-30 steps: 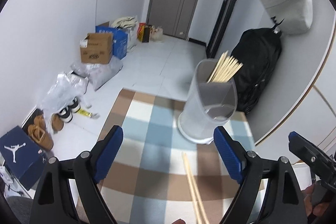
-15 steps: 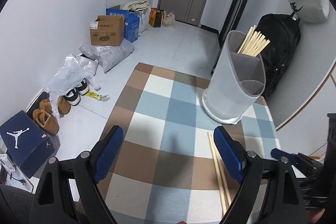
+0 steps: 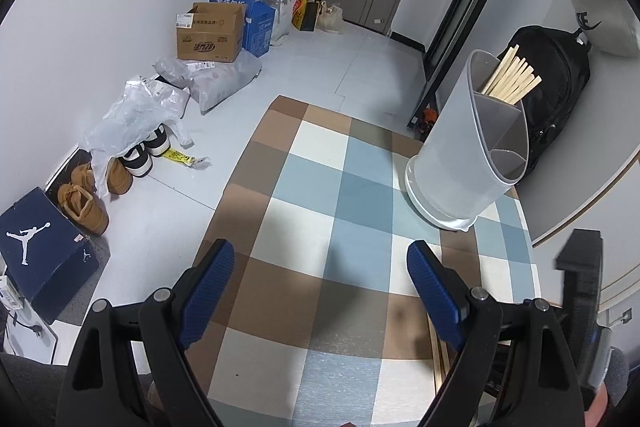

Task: Organize utensils
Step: 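Move both grippers back down toward the last loose chopsticks, then close the right gripper on a chopstick while the left gripper approaches another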

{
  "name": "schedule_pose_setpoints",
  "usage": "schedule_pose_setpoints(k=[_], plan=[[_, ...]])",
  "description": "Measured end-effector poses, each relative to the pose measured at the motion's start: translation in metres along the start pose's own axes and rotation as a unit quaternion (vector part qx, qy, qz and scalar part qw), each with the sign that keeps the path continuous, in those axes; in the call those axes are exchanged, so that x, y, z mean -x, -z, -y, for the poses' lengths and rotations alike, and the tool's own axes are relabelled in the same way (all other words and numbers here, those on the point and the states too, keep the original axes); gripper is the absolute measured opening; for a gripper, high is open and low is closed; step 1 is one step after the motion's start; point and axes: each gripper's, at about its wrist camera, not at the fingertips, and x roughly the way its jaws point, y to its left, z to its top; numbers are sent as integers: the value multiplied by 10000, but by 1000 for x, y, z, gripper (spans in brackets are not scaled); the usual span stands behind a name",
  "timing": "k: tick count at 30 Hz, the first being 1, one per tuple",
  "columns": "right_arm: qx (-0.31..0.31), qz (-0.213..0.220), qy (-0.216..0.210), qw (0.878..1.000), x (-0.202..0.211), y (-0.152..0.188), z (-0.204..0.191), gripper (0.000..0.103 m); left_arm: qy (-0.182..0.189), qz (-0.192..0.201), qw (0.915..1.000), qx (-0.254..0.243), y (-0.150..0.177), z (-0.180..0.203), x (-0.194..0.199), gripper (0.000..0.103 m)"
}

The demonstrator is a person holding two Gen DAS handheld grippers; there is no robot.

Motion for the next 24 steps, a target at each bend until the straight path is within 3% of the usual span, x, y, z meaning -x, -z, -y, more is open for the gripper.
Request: schedule_pose_setpoints(k=[5,14,24], plan=[[202,0,350,9992,-3,-8,-9,38,19,-33,10000,72,-2,-6,1,85],[94,-21,318,9994,-10,-36,-10,36,13,-108,9997,220,-5,-16,-2,85],[111,108,406,9991,-18,-52,-6,4,-8,-182,9993,339,-8,-27,-6,85]])
